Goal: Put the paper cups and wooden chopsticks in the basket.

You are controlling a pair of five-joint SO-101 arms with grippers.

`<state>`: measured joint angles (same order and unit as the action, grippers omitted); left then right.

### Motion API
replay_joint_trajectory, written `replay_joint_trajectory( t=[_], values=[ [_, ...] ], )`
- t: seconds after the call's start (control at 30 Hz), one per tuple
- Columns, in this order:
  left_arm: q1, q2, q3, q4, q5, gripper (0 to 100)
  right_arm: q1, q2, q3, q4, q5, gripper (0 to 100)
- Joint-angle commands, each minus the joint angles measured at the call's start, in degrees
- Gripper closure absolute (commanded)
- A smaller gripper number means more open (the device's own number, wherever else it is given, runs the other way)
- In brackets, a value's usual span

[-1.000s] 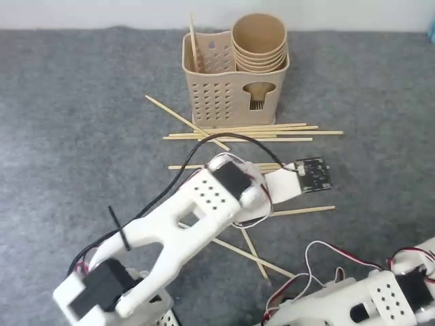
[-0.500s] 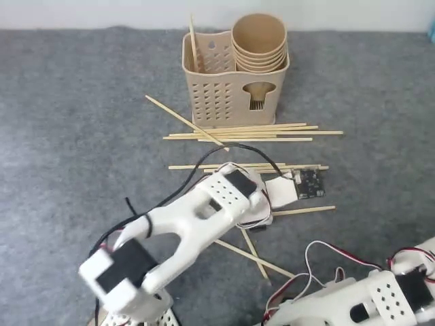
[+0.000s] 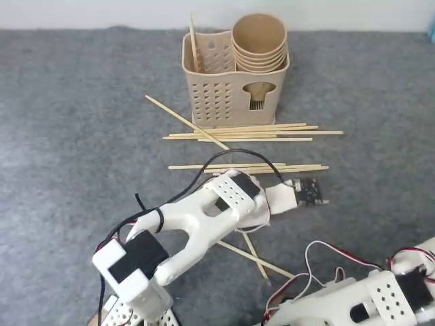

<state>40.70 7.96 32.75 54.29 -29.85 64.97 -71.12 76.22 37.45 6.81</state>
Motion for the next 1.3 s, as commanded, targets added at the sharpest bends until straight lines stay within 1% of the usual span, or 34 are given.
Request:
replay_joint_trajectory(
  t=[0.0,0.1,0.23,0.37,0.53,0.63,0.7,0.77,0.9,1.0,1.1,1.2,1.27],
  values=[
    [2.9,-6.95,-1.98,6.07,-0.26,99,0.22,-1.1,-0.88,-1.01,-0.79,89.6],
    [2.64,-11.6,-1.45,8.26,-0.26,99,0.22,-1.1,-0.88,-1.01,-0.79,89.6],
    [-0.44,-18.46,-0.13,8.79,0.44,99,0.22,-1.19,-0.35,-0.92,-0.79,89.6],
    [-6.59,-27.69,-0.92,8.26,6.77,99,0.22,-1.19,0.7,-0.92,-0.7,89.6],
    [-16.35,-40.35,-5.23,7.91,14.51,99,0.22,-1.19,0.97,-0.92,-0.53,89.7],
    [-21.36,-46.86,-6.64,4.48,18.29,99,0.22,-1.19,0.97,-0.04,-0.35,89.7],
    [-23.91,-50.73,-6.55,-0.09,20.92,99,0.22,-1.19,0.7,1.98,-0.35,89.5],
    [-26.64,-54.07,-5.58,-6.59,23.74,99,0.22,-1.19,0.7,2.95,-0.26,89.4],
    [-30.07,-56.7,-3.56,-23.3,27.16,99,0.22,-1.19,0.97,3.12,-0.26,89.4],
    [-30.68,-54.59,-1.63,-36.84,30.68,99,0.22,-1.19,0.97,4.26,-0.26,89.4],
    [-30.51,-50.64,-0.57,-47.91,33.14,99,0.22,-1.19,0.97,5.14,-0.26,89.4],
    [-30.33,-45.19,-0.92,-56.26,32.88,99,0.22,-1.19,1.41,5.23,-0.26,89.4],
    [-30.33,-41.23,-2.33,-58.11,32.88,99,0.13,-1.19,1.49,5.41,-0.26,89.4]
  ],
)
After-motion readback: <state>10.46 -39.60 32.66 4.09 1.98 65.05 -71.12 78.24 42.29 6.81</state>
